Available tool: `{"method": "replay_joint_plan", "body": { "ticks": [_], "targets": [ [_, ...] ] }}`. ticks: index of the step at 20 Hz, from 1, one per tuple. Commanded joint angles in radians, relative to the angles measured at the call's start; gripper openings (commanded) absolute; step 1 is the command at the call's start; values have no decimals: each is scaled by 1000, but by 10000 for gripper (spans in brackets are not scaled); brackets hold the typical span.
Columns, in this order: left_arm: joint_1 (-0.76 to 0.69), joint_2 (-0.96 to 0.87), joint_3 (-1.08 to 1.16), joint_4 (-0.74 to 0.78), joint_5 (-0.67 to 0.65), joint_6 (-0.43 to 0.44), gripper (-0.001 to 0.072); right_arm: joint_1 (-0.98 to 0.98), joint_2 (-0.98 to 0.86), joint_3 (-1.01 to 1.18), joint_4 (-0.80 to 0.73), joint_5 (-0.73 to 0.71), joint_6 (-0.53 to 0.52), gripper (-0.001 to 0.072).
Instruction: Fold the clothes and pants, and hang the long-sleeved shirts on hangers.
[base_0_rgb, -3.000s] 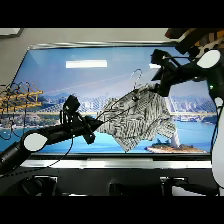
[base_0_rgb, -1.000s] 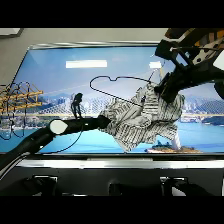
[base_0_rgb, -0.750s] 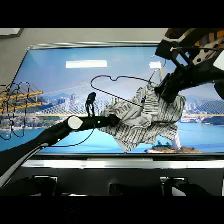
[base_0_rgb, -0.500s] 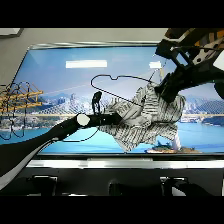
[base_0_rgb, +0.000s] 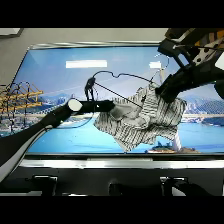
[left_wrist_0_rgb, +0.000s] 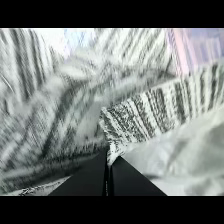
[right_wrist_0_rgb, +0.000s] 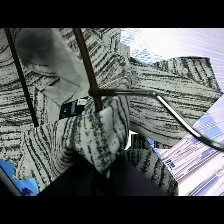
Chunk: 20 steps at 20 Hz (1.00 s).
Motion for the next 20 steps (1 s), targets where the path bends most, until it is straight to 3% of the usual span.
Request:
{"method": "replay_joint_plan", "body": {
  "ticks": [1, 6, 11, 20],
  "targets": [
    [113, 10, 109, 63, -93, -7, 15, 43, 3, 0, -32, 22, 63, 26],
    [191, 10, 160, 89, -138, -7, 16, 169, -7, -2, -220, 22, 230, 26],
    [226, 10, 184, 103, -142, 16, 16, 245, -29, -5, -246, 37, 269, 26],
    [232, 10, 189, 160, -198, 16, 16, 262, -60, -5, -482, 31, 385, 25]
  ]
}}
